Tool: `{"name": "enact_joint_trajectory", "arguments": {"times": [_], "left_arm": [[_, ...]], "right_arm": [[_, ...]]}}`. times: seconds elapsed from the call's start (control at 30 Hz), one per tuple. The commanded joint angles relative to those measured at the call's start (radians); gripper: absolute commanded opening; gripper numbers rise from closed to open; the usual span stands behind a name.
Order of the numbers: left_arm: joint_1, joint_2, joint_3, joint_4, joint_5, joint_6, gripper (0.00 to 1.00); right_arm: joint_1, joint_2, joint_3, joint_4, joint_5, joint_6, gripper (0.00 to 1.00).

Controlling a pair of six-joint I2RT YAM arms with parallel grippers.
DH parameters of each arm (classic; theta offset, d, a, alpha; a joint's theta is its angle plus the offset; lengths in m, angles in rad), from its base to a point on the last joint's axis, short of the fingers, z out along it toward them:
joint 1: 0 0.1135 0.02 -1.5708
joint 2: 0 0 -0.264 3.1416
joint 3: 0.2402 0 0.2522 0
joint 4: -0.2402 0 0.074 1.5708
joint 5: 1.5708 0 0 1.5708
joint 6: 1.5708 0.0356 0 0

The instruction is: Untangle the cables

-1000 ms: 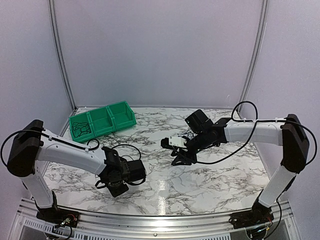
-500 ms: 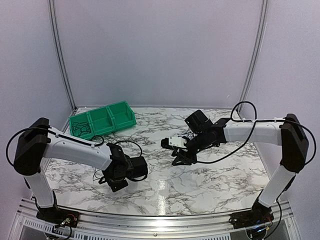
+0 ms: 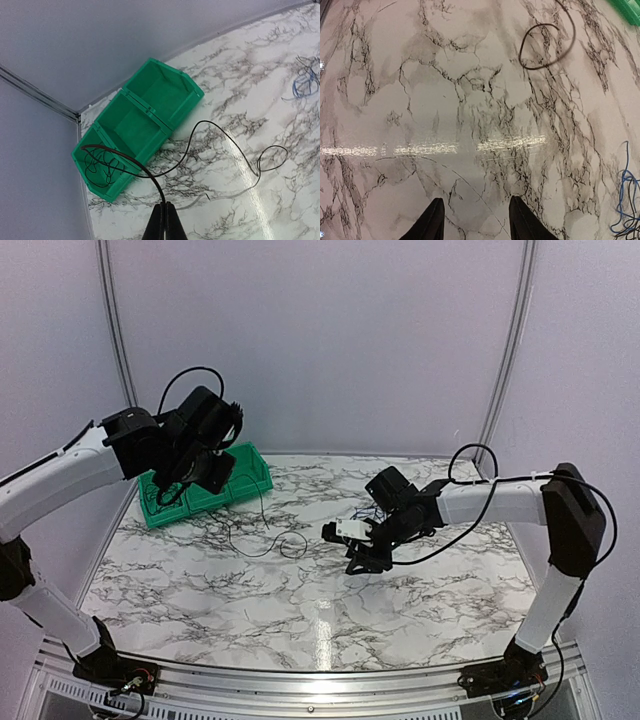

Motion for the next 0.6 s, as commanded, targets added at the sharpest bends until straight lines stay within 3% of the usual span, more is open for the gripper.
{"name": "enact_joint_trajectory", "arguments": {"times": [0.0,0.13,0.3,0.57], "left_arm": [[0.065,0.004,0.131,0.072,-0.066,0.088,0.00],[0.143,0.040,0.290,0.130,-0.069,0.171,0.00],[0.242,0.105,0.450,0.199,0.046,0.238,0.00],[0.307,0.261,0.696,0.257,0.101,0.326,0.00]], "right_arm": [[-0.007,0.016,0.037,-0.001,0.016,0.014,0.45],[-0.007,0.029,0.040,0.000,0.024,0.015,0.44],[-0.007,0.037,0.037,0.003,0.037,0.010,0.44],[-0.007,0.047,0.034,0.006,0.052,0.010,0.44]]}}
